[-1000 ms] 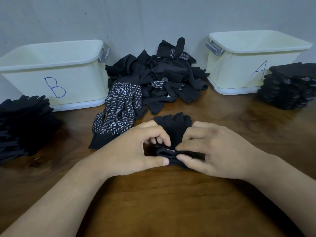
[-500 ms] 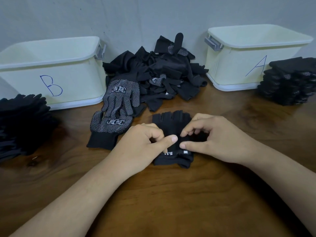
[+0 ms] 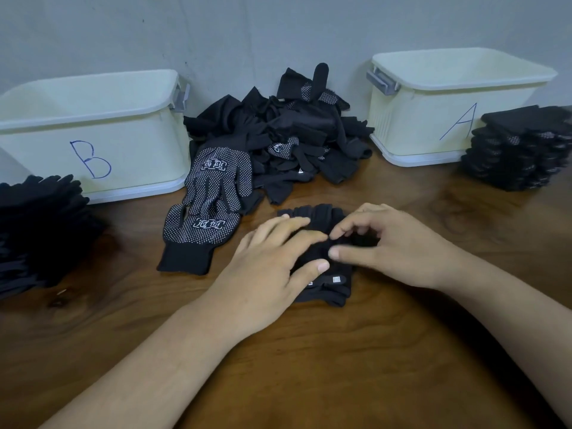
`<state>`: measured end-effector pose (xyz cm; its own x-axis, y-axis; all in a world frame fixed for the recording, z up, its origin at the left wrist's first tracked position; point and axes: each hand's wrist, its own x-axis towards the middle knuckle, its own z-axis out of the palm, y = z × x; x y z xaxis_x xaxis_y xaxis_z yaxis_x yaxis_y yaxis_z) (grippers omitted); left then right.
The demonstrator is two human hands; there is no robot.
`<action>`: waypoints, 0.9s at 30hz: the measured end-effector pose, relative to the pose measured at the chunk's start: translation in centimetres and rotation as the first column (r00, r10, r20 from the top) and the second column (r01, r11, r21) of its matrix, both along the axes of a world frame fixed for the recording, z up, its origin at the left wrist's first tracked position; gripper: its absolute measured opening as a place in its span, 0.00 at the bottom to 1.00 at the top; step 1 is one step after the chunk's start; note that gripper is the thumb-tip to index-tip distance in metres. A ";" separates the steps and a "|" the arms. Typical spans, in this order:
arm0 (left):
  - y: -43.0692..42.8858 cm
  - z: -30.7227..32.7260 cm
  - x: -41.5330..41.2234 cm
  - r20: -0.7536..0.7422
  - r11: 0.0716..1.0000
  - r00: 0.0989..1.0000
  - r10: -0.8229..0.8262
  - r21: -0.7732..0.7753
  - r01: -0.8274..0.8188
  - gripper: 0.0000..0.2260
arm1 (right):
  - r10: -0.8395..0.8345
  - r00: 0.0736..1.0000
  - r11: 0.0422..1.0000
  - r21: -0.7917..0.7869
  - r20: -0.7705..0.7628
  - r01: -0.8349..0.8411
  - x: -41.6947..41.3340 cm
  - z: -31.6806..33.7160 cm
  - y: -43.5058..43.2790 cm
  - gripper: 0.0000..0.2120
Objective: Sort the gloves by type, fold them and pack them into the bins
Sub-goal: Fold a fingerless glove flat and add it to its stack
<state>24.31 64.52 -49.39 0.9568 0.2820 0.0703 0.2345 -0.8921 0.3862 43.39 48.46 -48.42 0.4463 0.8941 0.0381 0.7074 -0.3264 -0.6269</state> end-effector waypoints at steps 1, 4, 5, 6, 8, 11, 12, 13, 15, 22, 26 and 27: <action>-0.1 0.1 0.0 -0.058 1.000 0.998 -0.021 -0.005 0.021 0.28 | -0.056 0.998 0.997 0.046 -0.025 0.057 0.0 -0.1 0.2 0.09; -0.2 0.2 0.1 -0.169 0.999 0.985 -0.036 -0.030 0.031 0.33 | -0.232 0.972 0.970 0.076 0.015 0.231 0.0 -0.5 1.1 0.09; -0.2 0.2 0.1 -0.191 0.999 0.981 -0.036 -0.029 0.031 0.34 | -0.264 0.961 0.964 0.062 0.078 0.260 -0.2 -0.6 1.3 0.13; -0.1 0.2 0.1 -0.204 0.999 0.978 -0.036 -0.024 0.032 0.36 | -0.280 0.950 0.960 0.040 0.138 0.277 -0.3 -0.7 1.5 0.16; 0.0 0.0 0.0 -0.216 0.999 0.976 -0.041 -0.012 0.040 0.37 | -0.298 0.934 0.952 -0.014 0.197 0.307 -0.6 -0.7 1.8 0.20; -0.1 0.0 0.0 -0.209 0.998 0.976 -0.055 -0.007 0.055 0.39 | -0.335 0.937 0.938 -0.054 0.101 0.342 -0.7 -0.3 2.2 0.18; -0.1 0.0 0.0 -0.203 0.998 0.978 -0.055 -0.008 0.055 0.39 | -0.348 0.936 0.935 -0.058 0.044 0.350 -0.8 -0.2 2.3 0.16; -0.2 -0.1 0.1 -0.195 0.999 0.979 -0.052 -0.010 0.051 0.39 | -0.362 0.932 0.931 -0.050 -0.014 0.361 -0.9 -0.3 2.4 0.14; -0.2 -0.2 0.1 -0.157 0.999 0.987 -0.041 -0.016 0.039 0.39 | -0.388 0.908 0.919 0.017 -0.157 0.395 -1.3 -0.4 2.6 0.10; -0.8 0.1 0.2 0.133 0.933 0.974 0.186 -0.335 -0.132 0.59 | -0.111 0.797 0.879 0.316 -0.594 0.357 -3.1 0.5 2.0 0.03; -0.6 0.7 0.2 0.287 0.811 0.931 0.224 -0.585 -0.015 0.56 | 0.047 0.651 0.825 0.396 -0.758 0.402 -3.5 0.4 2.2 0.02; -0.5 0.8 0.2 0.331 0.767 0.914 0.233 -0.641 0.036 0.54 | 0.059 0.630 0.813 0.404 -0.774 0.420 -3.5 0.3 2.3 0.01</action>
<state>24.51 63.99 -48.59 0.8568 0.4815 0.1845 0.0266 -0.3987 0.9167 39.92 50.71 -48.11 0.6814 0.7311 0.0341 -0.1009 0.1400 -0.9850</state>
